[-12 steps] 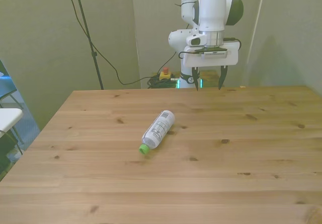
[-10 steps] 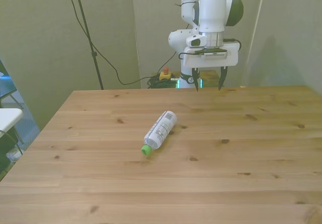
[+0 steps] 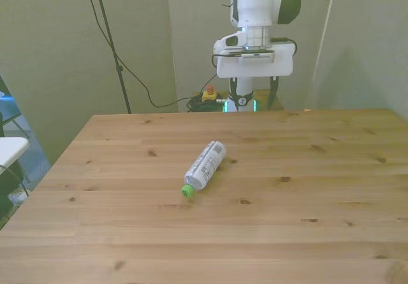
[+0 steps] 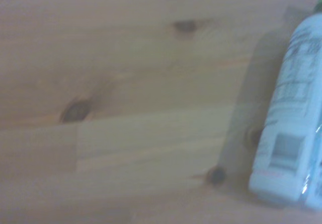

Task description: Stand the water bottle

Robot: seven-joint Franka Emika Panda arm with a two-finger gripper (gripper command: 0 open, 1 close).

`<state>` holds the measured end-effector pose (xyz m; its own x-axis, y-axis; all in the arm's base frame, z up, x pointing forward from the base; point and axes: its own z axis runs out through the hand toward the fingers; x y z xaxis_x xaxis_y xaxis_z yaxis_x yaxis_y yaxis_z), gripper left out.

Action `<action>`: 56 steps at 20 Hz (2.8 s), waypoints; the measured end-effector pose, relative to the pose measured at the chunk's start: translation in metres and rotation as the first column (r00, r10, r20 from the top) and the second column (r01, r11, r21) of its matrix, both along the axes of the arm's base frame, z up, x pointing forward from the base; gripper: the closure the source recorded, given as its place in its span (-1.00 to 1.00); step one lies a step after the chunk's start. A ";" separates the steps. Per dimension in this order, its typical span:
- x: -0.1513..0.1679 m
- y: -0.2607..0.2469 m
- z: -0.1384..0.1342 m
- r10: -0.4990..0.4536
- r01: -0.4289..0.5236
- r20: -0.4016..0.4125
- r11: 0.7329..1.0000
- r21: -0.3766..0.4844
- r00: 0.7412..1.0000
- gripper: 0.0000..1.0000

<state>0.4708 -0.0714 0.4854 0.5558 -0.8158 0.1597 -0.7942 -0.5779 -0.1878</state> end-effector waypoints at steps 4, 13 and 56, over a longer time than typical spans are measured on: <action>0.049 -0.031 -0.004 -0.049 0.049 0.029 0.999 -0.006 0.998 -1.00; 0.123 -0.094 -0.034 -0.202 0.205 0.078 0.978 -0.038 0.976 -1.00; 0.165 -0.133 -0.135 -0.286 0.287 0.023 0.956 -0.065 0.958 1.00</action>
<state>0.6360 -0.2042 0.3508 0.2974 -0.9277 0.2255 -0.9261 -0.3378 -0.1682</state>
